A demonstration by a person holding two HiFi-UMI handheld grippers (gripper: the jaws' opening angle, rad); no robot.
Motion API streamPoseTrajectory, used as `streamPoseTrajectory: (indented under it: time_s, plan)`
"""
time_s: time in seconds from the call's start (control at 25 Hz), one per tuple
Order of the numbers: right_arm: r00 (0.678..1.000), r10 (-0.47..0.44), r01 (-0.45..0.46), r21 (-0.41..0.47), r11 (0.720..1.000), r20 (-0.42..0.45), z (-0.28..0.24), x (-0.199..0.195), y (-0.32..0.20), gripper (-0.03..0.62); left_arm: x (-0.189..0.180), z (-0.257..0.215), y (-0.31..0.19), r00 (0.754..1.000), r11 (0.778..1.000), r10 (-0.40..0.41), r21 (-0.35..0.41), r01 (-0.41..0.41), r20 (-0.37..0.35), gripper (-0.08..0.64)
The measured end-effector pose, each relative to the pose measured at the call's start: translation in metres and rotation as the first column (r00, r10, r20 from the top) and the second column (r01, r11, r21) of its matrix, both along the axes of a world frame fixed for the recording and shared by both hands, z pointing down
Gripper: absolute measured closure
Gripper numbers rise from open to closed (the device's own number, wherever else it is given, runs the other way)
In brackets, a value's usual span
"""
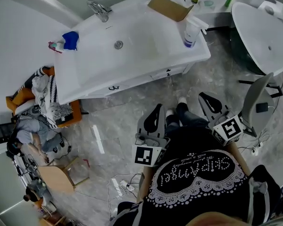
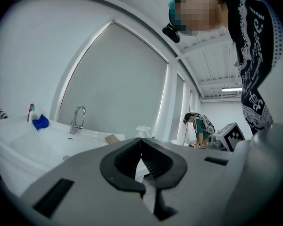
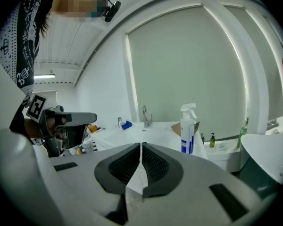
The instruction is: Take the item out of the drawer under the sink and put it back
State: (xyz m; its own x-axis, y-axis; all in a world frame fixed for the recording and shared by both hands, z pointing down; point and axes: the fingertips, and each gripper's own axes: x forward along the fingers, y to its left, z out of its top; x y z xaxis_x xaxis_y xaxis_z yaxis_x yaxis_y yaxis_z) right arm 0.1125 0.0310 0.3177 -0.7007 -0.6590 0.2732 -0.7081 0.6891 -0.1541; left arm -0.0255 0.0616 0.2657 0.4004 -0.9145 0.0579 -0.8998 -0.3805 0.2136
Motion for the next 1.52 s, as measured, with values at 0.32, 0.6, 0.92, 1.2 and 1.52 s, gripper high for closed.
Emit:
streamPoseTrajectory:
  time_s: [0.32, 0.6, 0.92, 1.2, 1.52]
  plan:
    - [0.999, 0.043, -0.043, 0.041, 0.998, -0.006, -0.001, 0.034, -0.041, 0.571, 0.016, 0.010, -0.030, 1.000, 1.000, -0.017, -0.019, 0.018, 0.021, 0.555]
    - [0.994, 0.105, -0.105, 0.051, 0.993, -0.002, -0.002, 0.056, -0.054, 0.571, 0.023, 0.011, -0.046, 1.000, 1.000, -0.016, -0.011, 0.016, 0.021, 0.555]
    - [0.989, 0.145, -0.145, 0.063, 0.987, 0.005, -0.005, 0.049, -0.056, 0.571, 0.014, 0.008, -0.057, 1.000, 1.000, 0.019, -0.009, -0.019, 0.021, 0.555]
    - [0.985, 0.171, -0.171, 0.041, 0.984, 0.005, -0.007, 0.024, -0.050, 0.571, -0.011, 0.001, -0.061, 0.999, 0.999, 0.043, -0.017, -0.043, 0.017, 0.554]
    - [0.982, 0.190, -0.190, 0.004, 0.982, -0.017, 0.001, -0.004, -0.045, 0.571, -0.039, 0.006, -0.063, 0.998, 0.996, 0.067, -0.057, -0.067, 0.011, 0.554]
